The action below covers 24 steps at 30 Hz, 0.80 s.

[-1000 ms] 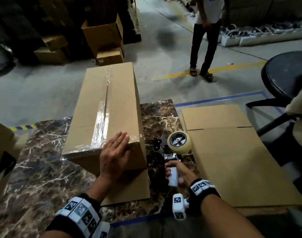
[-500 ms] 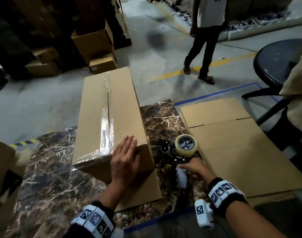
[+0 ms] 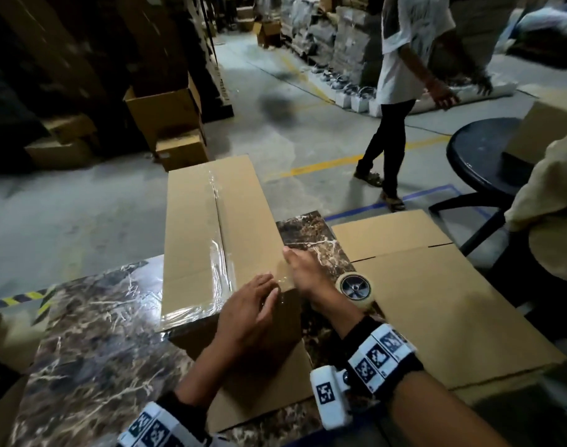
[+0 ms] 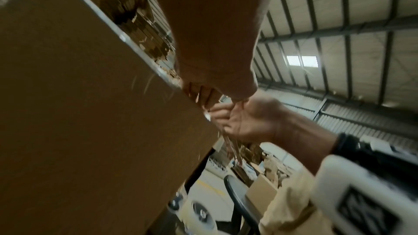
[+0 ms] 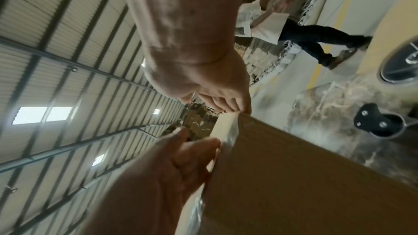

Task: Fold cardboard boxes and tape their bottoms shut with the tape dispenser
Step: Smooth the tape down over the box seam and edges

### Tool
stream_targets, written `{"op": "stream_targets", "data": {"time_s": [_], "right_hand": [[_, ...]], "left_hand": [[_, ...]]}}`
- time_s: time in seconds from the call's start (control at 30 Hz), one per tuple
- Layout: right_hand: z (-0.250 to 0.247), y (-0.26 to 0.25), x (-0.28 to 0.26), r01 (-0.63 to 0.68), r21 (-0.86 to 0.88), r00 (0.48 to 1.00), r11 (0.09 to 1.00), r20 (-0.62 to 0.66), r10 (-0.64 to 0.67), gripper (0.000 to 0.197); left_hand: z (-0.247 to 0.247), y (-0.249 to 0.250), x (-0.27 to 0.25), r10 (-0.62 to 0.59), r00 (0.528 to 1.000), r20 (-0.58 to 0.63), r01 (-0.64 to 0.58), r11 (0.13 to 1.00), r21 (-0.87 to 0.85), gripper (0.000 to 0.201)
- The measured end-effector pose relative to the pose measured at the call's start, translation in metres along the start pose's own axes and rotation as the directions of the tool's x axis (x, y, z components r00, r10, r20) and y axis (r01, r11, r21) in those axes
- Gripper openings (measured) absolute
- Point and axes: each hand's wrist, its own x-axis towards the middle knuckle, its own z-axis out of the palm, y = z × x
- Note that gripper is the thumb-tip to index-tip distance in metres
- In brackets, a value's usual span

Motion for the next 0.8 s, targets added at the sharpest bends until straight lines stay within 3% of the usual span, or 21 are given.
{"op": "stream_targets", "data": {"time_s": [0.13, 0.2, 0.3, 0.37, 0.43, 0.53, 0.63, 0.73, 0.8], "right_hand": [[0.021, 0.009, 0.005, -0.184, 0.043, 0.982, 0.982, 0.049, 0.181, 0.061], [0.029, 0.02, 0.004, -0.248, 0.081, 0.965, 0.965, 0.102, 0.24, 0.07], [0.038, 0.039, 0.003, -0.358, 0.195, 0.926, 0.913, 0.2, 0.32, 0.112], [0.043, 0.048, 0.005, -0.389, 0.298, 0.917, 0.872, 0.219, 0.334, 0.104], [0.043, 0.038, 0.003, -0.366, 0.301, 0.93, 0.881, 0.145, 0.337, 0.09], [0.047, 0.02, 0.007, -0.22, 0.091, 0.963, 0.971, -0.141, 0.231, 0.089], [0.06, 0.005, 0.006, -0.081, -0.09, 0.97, 0.993, -0.236, 0.058, 0.079], [0.083, 0.009, -0.003, 0.0, -0.39, 0.947, 0.921, -0.295, -0.125, 0.064], [0.094, 0.021, -0.009, 0.096, -0.573, 0.89, 0.814, -0.317, -0.328, 0.063]], "left_hand": [[-0.033, -0.019, 0.013, 0.115, 0.993, -0.019, -0.117, 0.987, -0.106, 0.026], [-0.033, -0.034, 0.017, 0.146, 0.989, -0.028, -0.147, 0.988, -0.04, 0.027], [-0.029, -0.056, 0.015, 0.184, 0.982, -0.033, -0.181, 0.98, 0.078, 0.032], [-0.028, -0.066, 0.011, 0.271, 0.962, -0.028, -0.265, 0.955, 0.136, 0.039], [-0.025, -0.072, 0.007, 0.339, 0.941, -0.003, -0.333, 0.926, 0.177, 0.042], [-0.022, -0.076, 0.006, 0.37, 0.929, 0.011, -0.365, 0.91, 0.198, 0.041], [-0.024, -0.072, 0.002, 0.424, 0.901, -0.086, -0.388, 0.88, 0.273, 0.035], [-0.032, -0.074, -0.005, 0.389, 0.895, -0.216, -0.316, 0.897, 0.308, 0.027], [-0.038, -0.083, -0.008, 0.41, 0.891, -0.196, -0.34, 0.887, 0.311, 0.028]]}}
